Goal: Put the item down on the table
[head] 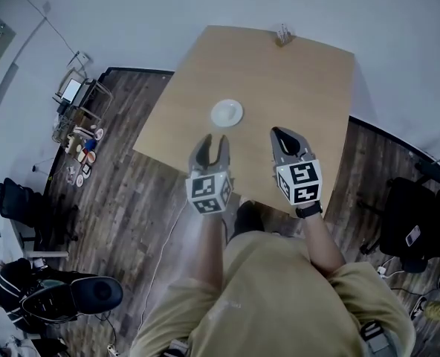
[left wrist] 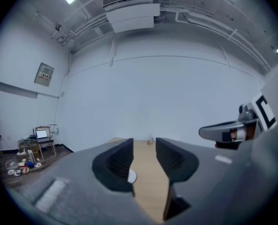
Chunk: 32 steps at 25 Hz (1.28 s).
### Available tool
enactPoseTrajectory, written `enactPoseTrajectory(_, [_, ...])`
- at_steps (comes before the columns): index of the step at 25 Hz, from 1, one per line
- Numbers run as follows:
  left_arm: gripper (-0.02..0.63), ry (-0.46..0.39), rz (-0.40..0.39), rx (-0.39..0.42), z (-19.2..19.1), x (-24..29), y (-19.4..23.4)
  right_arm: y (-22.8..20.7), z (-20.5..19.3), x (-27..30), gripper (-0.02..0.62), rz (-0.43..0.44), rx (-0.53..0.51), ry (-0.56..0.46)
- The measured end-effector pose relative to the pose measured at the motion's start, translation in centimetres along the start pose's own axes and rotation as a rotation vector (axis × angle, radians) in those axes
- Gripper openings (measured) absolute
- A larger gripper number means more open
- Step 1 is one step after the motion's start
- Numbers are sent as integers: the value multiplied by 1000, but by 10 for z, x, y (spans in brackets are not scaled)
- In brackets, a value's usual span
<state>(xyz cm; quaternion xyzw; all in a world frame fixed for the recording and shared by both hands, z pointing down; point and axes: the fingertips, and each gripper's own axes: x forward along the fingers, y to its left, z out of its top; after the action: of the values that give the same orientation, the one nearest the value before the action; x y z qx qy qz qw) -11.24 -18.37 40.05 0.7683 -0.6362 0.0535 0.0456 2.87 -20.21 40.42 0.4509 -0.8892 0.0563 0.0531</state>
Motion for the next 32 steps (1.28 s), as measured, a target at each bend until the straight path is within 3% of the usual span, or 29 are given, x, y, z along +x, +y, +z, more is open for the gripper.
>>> enactPoseTrajectory(7, [113, -40, 35, -7, 18, -34, -17, 2, 15, -32, 5, 13, -30, -27])
enactPoseTrajectory(15, [6, -63, 68, -29, 34, -56, -19, 17, 37, -52, 5, 40, -52, -64])
enactPoseTrajectory(22, [3, -90, 77, 13, 41, -61, -32, 5, 28, -60, 5, 22, -40, -52])
enactPoseTrajectory(32, [3, -61, 45, 17, 28, -51, -47, -3, 22, -64, 5, 14, -66, -53])
